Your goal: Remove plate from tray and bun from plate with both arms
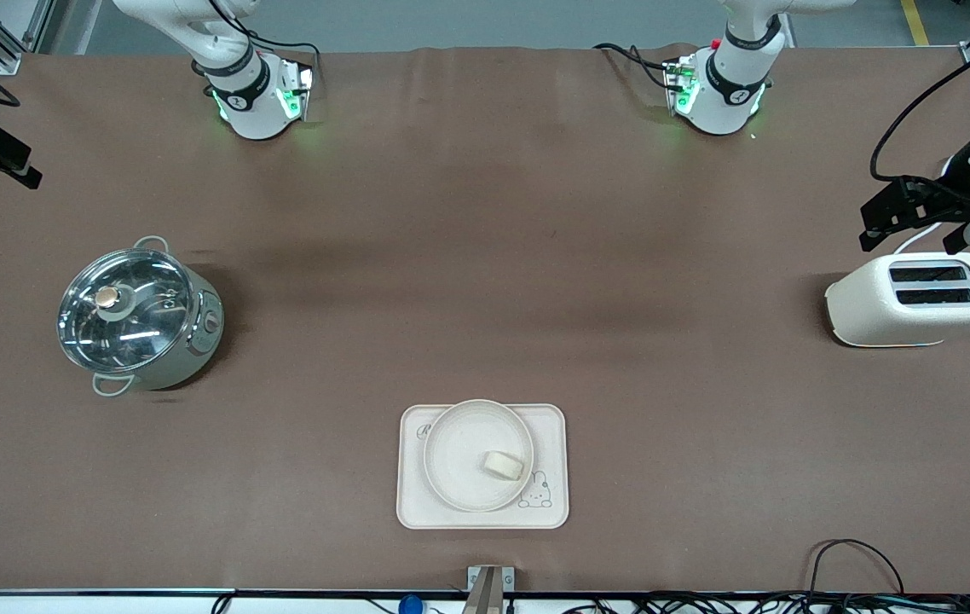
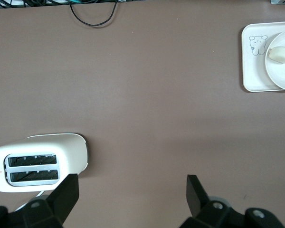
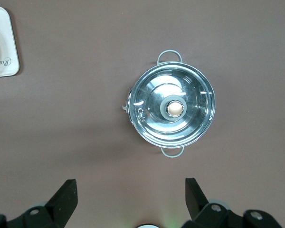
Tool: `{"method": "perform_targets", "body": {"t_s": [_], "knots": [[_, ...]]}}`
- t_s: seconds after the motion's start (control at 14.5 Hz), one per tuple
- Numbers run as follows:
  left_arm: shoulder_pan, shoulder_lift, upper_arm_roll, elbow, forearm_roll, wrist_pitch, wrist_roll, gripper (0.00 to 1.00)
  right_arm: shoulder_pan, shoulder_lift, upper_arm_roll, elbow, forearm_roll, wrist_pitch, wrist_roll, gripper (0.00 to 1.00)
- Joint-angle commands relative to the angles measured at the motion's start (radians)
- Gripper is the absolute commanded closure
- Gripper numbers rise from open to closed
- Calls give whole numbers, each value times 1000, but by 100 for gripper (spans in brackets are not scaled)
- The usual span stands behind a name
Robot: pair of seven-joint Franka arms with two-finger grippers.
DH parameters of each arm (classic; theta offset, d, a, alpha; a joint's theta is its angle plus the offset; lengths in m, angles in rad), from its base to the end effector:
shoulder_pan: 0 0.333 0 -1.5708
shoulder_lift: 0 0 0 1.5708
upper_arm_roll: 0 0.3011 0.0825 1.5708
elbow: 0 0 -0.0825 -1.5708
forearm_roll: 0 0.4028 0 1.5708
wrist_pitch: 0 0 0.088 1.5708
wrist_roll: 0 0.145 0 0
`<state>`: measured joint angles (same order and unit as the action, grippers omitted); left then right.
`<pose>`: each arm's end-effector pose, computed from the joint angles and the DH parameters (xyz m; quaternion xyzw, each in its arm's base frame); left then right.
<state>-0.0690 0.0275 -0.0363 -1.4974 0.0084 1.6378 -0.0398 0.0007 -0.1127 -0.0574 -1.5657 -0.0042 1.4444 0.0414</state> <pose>0.5900 -0.0609 0.5985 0.9979 -0.0327 0.0565 0.0004 0.5243 -0.0321 0.6249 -0.9988 0.0491 0.0044 0.0012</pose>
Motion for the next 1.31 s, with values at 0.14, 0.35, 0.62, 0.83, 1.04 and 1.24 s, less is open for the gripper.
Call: {"method": "perform_targets", "body": {"t_s": [0.14, 0.35, 0.62, 0.83, 1.04, 1.24], "knots": [[2, 14, 1, 34, -1, -21, 0, 0, -16, -15, 7, -8, 1, -12, -12, 0], [0, 12, -1, 32, -2, -21, -28, 0, -76, -15, 83, -2, 1, -9, -14, 0], [-3, 12, -2, 28, 5, -23, -26, 0, -45, -13, 91, 3, 4, 2, -15, 0], [-3, 12, -4, 28, 5, -27, -23, 0, -27, 10, 99, 7, 16, 46, -3, 0], [-2, 12, -2, 28, 5, -27, -23, 0, -11, 70, 99, 7, 48, 95, 0, 0], [-5, 15, -4, 29, 7, -27, -20, 0, -8, 172, 99, 9, 199, 247, 21, 0]]}}
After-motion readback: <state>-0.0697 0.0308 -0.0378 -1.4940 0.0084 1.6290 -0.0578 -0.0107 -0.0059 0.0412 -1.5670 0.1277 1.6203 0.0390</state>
